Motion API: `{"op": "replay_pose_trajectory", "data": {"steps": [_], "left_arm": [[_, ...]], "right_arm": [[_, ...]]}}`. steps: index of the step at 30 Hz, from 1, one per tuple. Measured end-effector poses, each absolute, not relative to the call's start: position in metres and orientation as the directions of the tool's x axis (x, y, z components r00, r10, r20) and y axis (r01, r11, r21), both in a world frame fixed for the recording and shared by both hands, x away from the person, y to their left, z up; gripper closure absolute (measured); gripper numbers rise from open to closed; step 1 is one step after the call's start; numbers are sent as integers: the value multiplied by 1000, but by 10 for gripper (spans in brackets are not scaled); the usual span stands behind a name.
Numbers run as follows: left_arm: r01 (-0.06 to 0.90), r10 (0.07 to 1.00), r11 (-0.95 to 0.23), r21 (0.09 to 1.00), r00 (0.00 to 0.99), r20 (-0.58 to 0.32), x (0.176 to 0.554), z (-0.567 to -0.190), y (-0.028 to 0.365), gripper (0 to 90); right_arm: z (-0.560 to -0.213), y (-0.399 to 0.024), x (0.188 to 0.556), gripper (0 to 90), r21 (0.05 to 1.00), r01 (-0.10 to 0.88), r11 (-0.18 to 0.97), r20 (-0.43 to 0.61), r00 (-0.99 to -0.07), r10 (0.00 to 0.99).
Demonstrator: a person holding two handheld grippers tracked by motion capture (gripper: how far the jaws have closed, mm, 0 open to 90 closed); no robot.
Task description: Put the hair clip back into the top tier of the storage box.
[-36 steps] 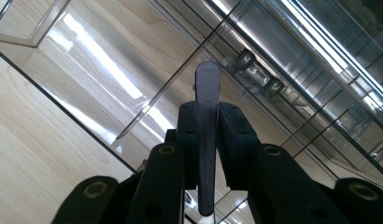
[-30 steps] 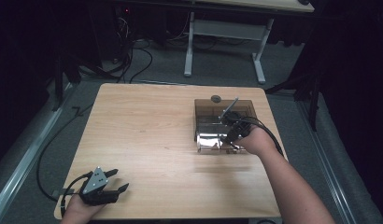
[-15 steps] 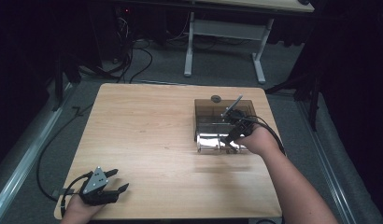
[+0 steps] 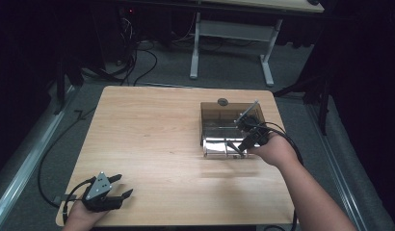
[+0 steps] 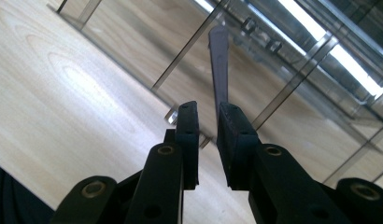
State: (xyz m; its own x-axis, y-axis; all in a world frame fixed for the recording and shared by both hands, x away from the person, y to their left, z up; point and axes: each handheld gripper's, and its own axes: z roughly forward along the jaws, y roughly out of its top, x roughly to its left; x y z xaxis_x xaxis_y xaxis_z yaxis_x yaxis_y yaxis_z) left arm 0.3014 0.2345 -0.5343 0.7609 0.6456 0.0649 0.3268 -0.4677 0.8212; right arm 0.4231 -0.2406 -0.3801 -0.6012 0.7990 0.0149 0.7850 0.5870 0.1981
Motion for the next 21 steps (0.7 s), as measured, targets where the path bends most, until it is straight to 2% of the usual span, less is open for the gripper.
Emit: {"op": "replay_pose_trajectory", "data": {"steps": [12, 21], "left_arm": [[328, 648, -457, 827, 759, 57, 302, -534, 236, 316], [331, 652, -446, 832, 756, 50, 302, -534, 236, 316]], "right_arm": [[-378, -244, 399, 798, 200, 791, 579, 15, -593, 805], [-400, -248, 376, 795, 208, 792, 574, 25, -591, 806]]}}
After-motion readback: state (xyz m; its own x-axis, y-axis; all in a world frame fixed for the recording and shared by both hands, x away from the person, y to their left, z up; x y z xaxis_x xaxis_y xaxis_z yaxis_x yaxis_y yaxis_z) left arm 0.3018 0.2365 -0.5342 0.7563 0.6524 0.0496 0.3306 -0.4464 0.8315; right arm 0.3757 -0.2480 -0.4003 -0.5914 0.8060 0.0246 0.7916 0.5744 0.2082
